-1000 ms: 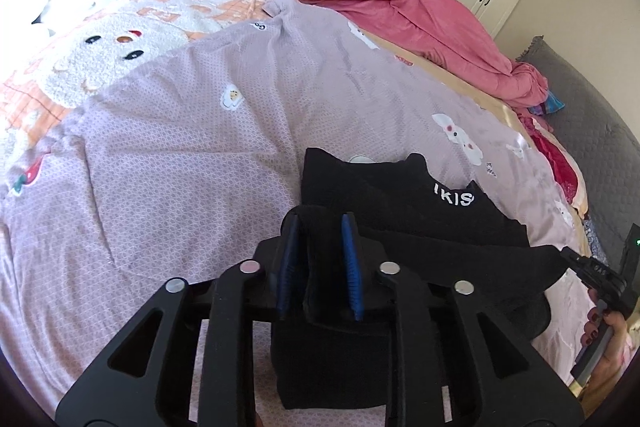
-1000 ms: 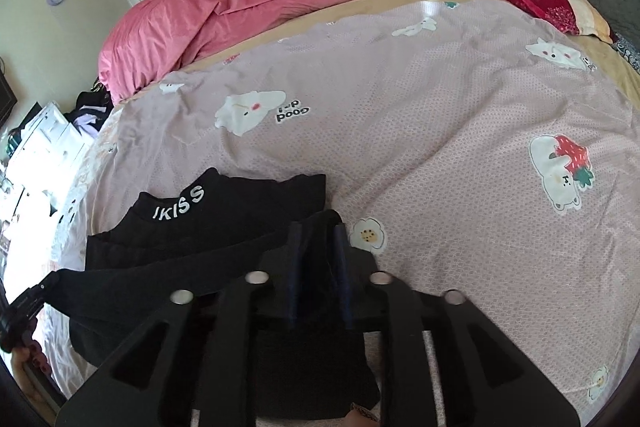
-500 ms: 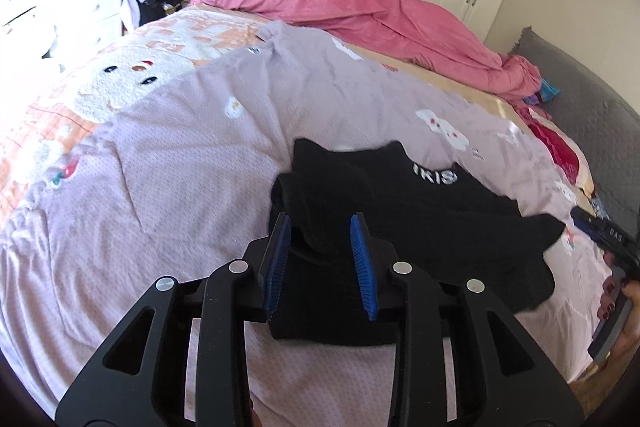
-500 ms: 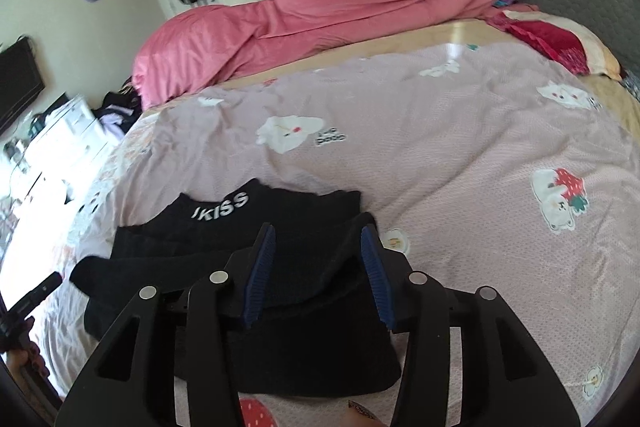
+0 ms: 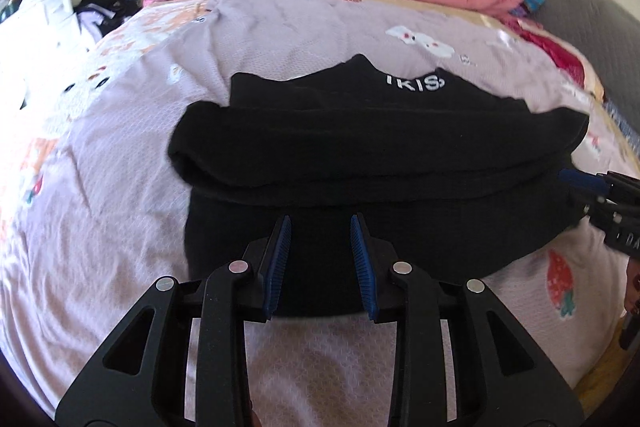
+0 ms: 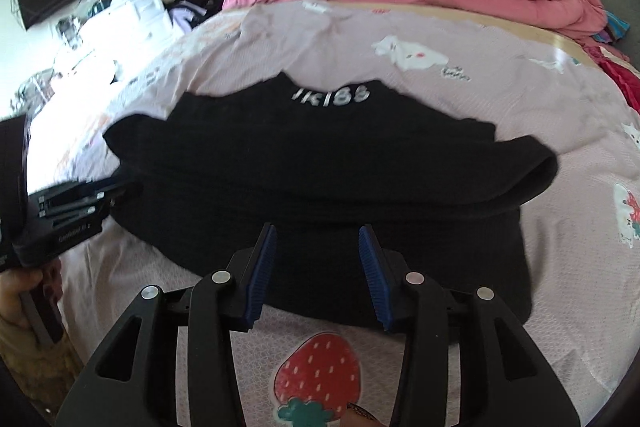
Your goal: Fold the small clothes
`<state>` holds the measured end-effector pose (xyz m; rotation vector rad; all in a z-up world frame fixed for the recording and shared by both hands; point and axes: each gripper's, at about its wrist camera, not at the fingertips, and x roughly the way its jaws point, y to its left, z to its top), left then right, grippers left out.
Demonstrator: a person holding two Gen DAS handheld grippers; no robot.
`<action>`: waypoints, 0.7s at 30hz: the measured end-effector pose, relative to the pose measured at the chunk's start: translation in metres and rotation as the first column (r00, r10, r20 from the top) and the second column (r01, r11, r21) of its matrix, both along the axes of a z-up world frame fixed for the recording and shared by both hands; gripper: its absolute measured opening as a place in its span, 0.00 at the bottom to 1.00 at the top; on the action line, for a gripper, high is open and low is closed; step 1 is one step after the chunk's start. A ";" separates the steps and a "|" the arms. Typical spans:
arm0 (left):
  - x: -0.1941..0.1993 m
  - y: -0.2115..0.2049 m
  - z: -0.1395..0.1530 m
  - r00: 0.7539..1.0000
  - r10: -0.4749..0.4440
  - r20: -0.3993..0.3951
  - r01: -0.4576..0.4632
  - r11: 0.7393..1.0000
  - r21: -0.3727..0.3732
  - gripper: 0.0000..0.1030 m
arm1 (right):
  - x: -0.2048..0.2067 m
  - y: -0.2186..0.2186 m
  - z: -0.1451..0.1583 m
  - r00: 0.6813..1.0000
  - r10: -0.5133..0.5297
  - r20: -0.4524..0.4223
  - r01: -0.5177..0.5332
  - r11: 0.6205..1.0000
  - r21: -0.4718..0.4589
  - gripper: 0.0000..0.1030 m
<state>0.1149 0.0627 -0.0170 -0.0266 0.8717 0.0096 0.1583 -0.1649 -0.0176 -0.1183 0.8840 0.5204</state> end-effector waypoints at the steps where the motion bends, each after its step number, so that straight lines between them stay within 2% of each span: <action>1: 0.003 -0.002 -0.002 1.000 -0.011 -0.004 0.011 1.000 0.021 0.22 | -0.001 0.004 -0.004 1.000 -0.002 0.001 0.002 1.000 -0.024 0.40; 3: 0.010 -0.005 -0.005 0.999 -0.032 -0.003 0.032 0.997 0.064 0.22 | 0.003 0.007 -0.012 1.000 -0.013 -0.010 0.013 0.999 -0.053 0.40; 7: 0.024 -0.008 -0.004 0.998 -0.058 0.011 0.057 0.993 0.100 0.22 | 0.008 0.010 -0.017 1.000 -0.028 0.004 0.029 0.997 -0.068 0.40; 16: 0.059 0.002 -0.002 0.999 -0.048 0.000 0.048 0.997 0.061 0.23 | 0.038 0.011 -0.023 0.998 -0.054 0.009 0.055 0.994 -0.090 0.40; 21: 0.078 0.008 -0.002 0.999 -0.032 -0.009 0.032 0.999 0.030 0.23 | 0.057 0.010 -0.021 0.998 -0.054 0.016 0.055 0.996 -0.068 0.40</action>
